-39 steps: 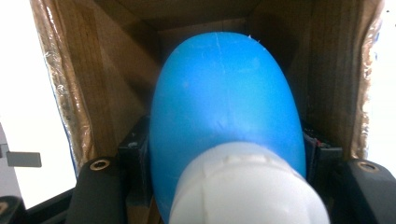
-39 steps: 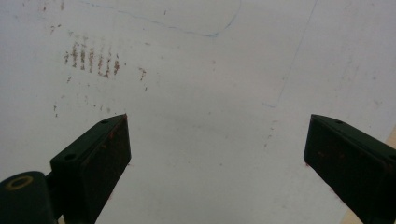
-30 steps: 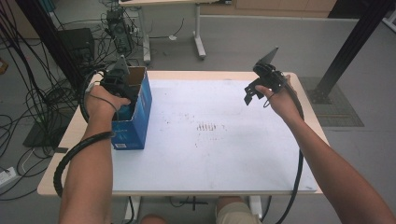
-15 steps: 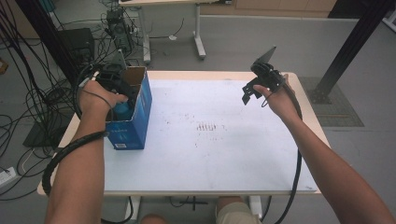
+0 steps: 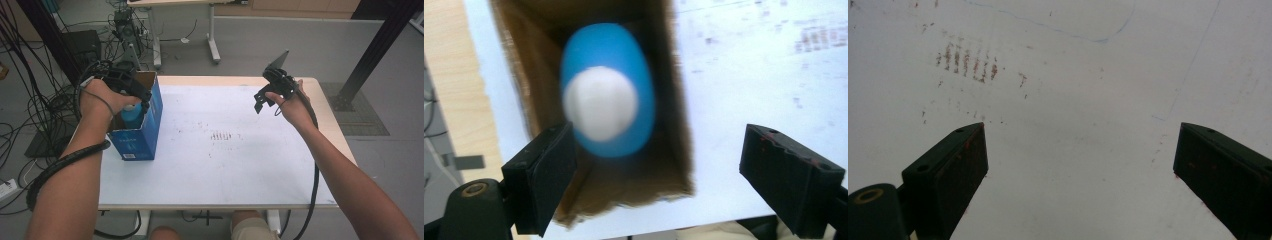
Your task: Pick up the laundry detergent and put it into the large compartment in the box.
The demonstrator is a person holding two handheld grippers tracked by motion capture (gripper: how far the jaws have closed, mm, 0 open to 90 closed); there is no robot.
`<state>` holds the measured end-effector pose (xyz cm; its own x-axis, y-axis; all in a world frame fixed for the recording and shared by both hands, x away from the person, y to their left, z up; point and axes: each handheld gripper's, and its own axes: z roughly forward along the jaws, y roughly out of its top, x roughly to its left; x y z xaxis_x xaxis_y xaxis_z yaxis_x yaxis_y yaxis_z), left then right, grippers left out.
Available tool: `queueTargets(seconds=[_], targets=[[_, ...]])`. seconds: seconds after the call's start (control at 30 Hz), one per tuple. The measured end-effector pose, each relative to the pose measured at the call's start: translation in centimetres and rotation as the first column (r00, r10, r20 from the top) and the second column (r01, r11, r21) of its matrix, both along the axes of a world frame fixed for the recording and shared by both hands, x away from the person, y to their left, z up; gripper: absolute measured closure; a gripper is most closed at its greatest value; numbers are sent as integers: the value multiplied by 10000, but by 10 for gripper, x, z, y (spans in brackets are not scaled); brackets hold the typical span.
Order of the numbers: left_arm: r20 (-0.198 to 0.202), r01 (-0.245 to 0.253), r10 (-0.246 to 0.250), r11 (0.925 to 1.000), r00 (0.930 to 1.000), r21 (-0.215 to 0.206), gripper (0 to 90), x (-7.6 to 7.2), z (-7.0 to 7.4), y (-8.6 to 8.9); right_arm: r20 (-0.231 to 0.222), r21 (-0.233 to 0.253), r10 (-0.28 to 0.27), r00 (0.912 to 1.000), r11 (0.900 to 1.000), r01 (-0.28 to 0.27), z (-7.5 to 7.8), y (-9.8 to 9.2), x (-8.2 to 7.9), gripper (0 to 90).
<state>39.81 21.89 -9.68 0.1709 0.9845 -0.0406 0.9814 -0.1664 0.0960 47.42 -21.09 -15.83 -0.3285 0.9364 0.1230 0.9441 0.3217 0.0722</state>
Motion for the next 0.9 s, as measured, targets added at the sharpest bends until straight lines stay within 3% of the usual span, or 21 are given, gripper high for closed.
queueTargets(seconds=[0.2,0.43,0.73,0.9], targets=[[14,28,-27,10000,10000,-75,141,-3,6,-6,-27,-42,157,9999,9999,-157,0,8,-2,71],[210,517,-517,9987,9984,-24,122,-7,17,-23,-3,-21,201,9998,9998,-201,0,7,-2,71],[342,1010,-1030,9933,9941,564,74,-13,28,-58,-82,-25,116,9999,9999,-116,-1,4,1,71],[448,1236,-1268,9899,9909,689,55,-16,33,-71,-82,5,87,9999,10000,-87,-1,2,2,71]])
